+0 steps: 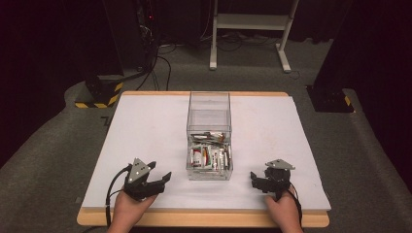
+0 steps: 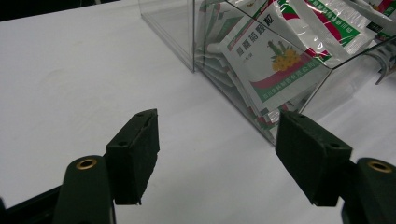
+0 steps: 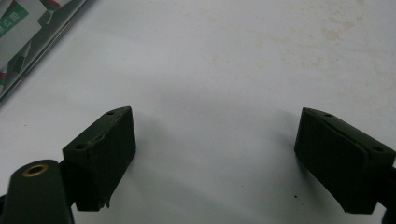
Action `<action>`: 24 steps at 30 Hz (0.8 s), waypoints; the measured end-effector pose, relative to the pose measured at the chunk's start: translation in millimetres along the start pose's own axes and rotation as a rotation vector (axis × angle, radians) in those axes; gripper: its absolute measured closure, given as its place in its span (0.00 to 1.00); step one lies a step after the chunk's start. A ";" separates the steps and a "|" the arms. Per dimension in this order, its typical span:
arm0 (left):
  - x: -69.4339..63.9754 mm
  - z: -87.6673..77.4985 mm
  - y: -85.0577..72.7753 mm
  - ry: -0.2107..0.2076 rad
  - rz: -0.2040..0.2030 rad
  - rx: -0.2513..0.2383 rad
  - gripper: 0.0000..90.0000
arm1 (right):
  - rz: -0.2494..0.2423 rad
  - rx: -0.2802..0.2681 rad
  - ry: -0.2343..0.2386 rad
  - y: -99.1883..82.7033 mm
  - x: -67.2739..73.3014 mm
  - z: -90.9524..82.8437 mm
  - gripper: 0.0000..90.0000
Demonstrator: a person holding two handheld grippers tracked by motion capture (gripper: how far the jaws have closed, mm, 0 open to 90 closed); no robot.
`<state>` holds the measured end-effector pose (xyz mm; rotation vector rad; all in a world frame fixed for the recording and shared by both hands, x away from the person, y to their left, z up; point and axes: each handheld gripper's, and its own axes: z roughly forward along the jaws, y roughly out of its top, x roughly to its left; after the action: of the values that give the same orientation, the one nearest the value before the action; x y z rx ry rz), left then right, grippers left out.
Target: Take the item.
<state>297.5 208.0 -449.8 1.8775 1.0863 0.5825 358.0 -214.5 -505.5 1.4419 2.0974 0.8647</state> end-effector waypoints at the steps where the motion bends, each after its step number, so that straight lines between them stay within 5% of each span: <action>1: -0.6 0.2 0.4 -0.004 -0.001 -0.003 0.34 | 0.000 0.000 0.000 0.0 0.0 0.0 0.14; 24: -11.5 1.8 12.5 -0.034 0.005 -0.040 0.37 | -0.001 0.001 0.001 0.0 0.0 -0.1 0.14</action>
<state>298.6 194.3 -439.7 1.8500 1.0413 0.5695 358.0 -214.5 -505.5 1.4414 2.0987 0.8643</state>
